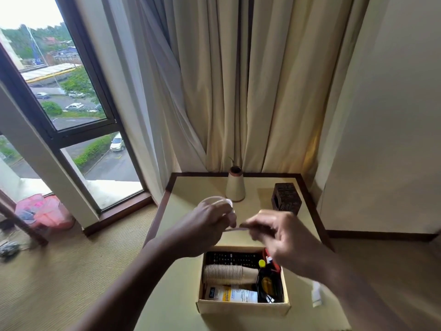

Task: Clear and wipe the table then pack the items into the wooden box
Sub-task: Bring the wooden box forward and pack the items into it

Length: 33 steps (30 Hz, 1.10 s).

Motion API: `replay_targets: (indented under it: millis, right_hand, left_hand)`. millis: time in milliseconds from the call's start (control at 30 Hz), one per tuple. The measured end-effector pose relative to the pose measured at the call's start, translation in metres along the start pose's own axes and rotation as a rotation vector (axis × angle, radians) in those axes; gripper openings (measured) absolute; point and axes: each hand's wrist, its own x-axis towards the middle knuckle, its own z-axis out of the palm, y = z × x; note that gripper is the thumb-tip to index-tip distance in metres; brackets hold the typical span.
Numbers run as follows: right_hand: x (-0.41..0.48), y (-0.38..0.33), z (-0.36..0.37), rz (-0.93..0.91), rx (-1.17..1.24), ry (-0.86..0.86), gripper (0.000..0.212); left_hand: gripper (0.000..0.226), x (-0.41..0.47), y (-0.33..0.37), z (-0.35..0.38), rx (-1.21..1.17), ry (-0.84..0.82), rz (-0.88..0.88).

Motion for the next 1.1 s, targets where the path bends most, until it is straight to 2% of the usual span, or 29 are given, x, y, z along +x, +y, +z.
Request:
replay_targets:
  millis: [100, 200, 300, 400, 467, 533, 633, 733, 800, 867, 900, 967, 1100]
  right_hand:
    - [0.009, 0.005, -0.018, -0.239, -0.253, 0.186, 0.024]
    - [0.018, 0.009, -0.014, -0.353, -0.298, 0.372, 0.019]
    - [0.019, 0.008, 0.011, -0.242, -0.146, 0.501, 0.024]
    - [0.018, 0.010, 0.041, -0.128, -0.099, 0.397, 0.016]
    - [0.014, 0.009, 0.056, -0.088, -0.041, 0.286, 0.017]
    - [0.010, 0.005, 0.062, -0.031, -0.002, 0.203, 0.017]
    - [0.007, 0.000, 0.061, 0.037, -0.013, 0.096, 0.028]
    - [0.004, -0.005, 0.056, 0.077, -0.045, 0.068, 0.036]
    - [0.002, -0.010, 0.052, 0.089, 0.015, 0.078, 0.030]
    - [0.000, -0.015, 0.046, 0.050, -0.033, 0.107, 0.023]
    - [0.000, -0.015, 0.040, -0.022, -0.120, 0.140, 0.022]
    - [0.000, -0.015, 0.027, -0.200, -0.279, 0.197, 0.021]
    - [0.006, -0.013, 0.007, -0.414, -0.458, 0.198, 0.019]
  left_hand:
    - [0.037, -0.009, -0.004, 0.003, -0.475, -0.143, -0.072]
    - [0.027, -0.014, 0.002, 0.009, -0.876, -0.217, 0.008]
    - [0.022, -0.015, 0.017, 0.016, -1.298, -0.169, 0.140]
    - [0.021, -0.010, 0.036, 0.019, -1.510, 0.048, 0.213]
    - [0.022, -0.005, 0.045, 0.014, -1.386, 0.206, 0.197]
    - [0.023, -0.001, 0.045, 0.011, -1.099, 0.301, 0.177]
    - [0.024, 0.001, 0.036, 0.013, -0.758, 0.324, 0.202]
    - [0.030, 0.001, 0.027, 0.015, -0.554, 0.355, 0.179]
    - [0.033, 0.003, 0.022, 0.017, -0.371, 0.379, 0.107]
    - [0.023, 0.004, 0.019, 0.020, -0.221, 0.379, 0.063]
    - [0.018, 0.005, 0.019, 0.021, -0.199, 0.357, 0.040]
    - [0.021, 0.006, 0.016, 0.021, -0.246, 0.277, -0.016]
    - [0.051, 0.005, 0.009, 0.012, -0.588, 0.041, -0.126]
